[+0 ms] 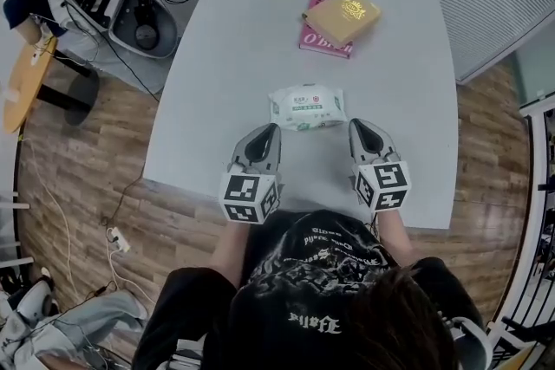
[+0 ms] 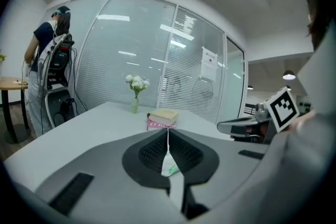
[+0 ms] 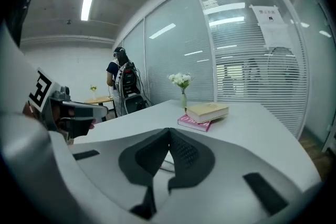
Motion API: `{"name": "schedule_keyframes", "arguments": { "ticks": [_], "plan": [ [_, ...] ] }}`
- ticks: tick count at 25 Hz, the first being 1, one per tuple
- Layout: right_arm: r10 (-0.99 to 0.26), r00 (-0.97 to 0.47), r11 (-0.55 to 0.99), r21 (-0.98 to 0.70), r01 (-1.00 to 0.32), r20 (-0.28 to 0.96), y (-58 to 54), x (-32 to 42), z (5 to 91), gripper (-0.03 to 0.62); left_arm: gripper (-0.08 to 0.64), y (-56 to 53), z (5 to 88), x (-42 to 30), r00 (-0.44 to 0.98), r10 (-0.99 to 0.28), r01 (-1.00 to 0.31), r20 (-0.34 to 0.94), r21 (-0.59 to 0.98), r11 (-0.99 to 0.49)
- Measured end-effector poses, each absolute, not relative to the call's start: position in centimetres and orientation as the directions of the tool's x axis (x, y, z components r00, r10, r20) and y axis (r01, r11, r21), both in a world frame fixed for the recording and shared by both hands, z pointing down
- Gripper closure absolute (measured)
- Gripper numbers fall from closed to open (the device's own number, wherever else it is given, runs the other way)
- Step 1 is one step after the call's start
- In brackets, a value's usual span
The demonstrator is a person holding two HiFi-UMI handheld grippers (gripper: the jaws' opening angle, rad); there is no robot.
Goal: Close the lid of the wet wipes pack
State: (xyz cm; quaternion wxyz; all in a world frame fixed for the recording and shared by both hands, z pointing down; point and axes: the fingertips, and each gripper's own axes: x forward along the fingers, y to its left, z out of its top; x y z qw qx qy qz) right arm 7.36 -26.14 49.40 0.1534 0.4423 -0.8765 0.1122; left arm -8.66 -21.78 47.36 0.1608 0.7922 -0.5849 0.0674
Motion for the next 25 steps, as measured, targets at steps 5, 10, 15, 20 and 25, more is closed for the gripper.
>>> {"name": "schedule_keyframes", "arguments": {
  "ticks": [5, 10, 15, 20, 25],
  "plan": [
    [-0.793, -0.506, 0.529, -0.026, -0.848, 0.339, -24.1, 9.5, 49.2, 0.594, 0.551, -20.2, 46.4, -9.0, 0.273, -0.925, -0.961, 0.263, 0.111, -0.252],
    [-0.808, -0.492, 0.521, 0.004, -0.853, 0.323, -23.6, 10.0, 48.7, 0.594, 0.551, -20.1, 45.6, -8.8, 0.265, -0.935, -0.962, 0.236, 0.130, -0.240],
    [-0.823, -0.478, 0.516, 0.053, -0.855, 0.308, -23.5, 10.2, 48.1, 0.594, 0.551, -19.9, 45.2, -7.8, 0.274, -0.935, -0.962, 0.226, 0.084, -0.261],
    [-0.821, -0.488, 0.531, 0.082, -0.844, 0.297, -22.9, 9.8, 47.4, 0.594, 0.551, -19.3, 44.7, -7.2, 0.282, -0.934, -0.959, 0.218, 0.075, -0.272],
    [-0.826, -0.485, 0.529, 0.096, -0.843, 0.286, -23.2, 9.9, 47.2, 0.594, 0.551, -19.7, 44.7, -7.1, 0.277, -0.936, -0.961, 0.216, 0.070, -0.269]
  ]
}}
